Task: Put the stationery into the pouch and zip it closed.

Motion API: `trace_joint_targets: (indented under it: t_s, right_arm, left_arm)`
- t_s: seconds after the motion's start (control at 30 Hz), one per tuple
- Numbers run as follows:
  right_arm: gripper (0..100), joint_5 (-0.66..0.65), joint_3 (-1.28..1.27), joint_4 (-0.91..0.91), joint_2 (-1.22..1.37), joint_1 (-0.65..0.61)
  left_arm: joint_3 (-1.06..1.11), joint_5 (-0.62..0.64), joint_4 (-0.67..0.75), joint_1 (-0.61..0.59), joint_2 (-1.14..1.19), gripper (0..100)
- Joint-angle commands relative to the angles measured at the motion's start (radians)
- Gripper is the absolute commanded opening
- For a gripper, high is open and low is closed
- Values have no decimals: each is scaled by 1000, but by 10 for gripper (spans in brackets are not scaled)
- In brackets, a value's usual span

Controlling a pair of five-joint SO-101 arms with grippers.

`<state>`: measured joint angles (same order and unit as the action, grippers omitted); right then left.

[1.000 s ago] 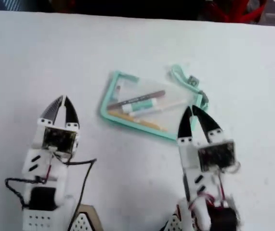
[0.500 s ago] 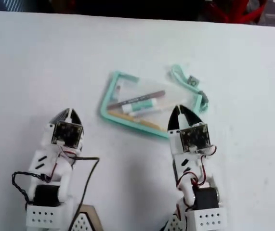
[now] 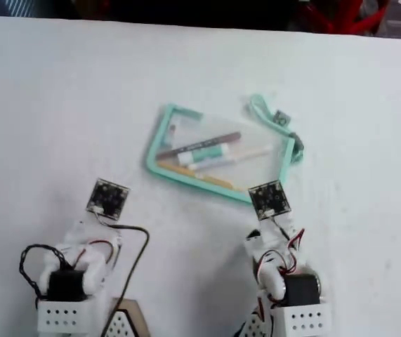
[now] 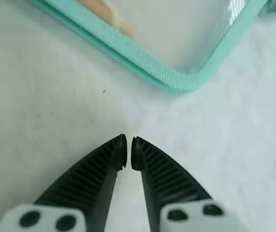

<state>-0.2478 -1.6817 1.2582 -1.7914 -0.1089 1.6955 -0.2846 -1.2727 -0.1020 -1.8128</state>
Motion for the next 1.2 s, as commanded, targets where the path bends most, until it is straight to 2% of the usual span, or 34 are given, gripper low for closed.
trace_joint_targets:
  t_s: [0.0,0.13,1.17]
  right_arm:
    - [31,5,-9,12,-7,77]
    - [31,5,-9,12,-7,127]
    - [31,5,-9,12,-7,125]
  left_arm:
    - [-2,0,-6,-77,-4,48]
    - [-2,0,-6,-99,-4,48]
    - [-2,0,-6,-99,-4,47]
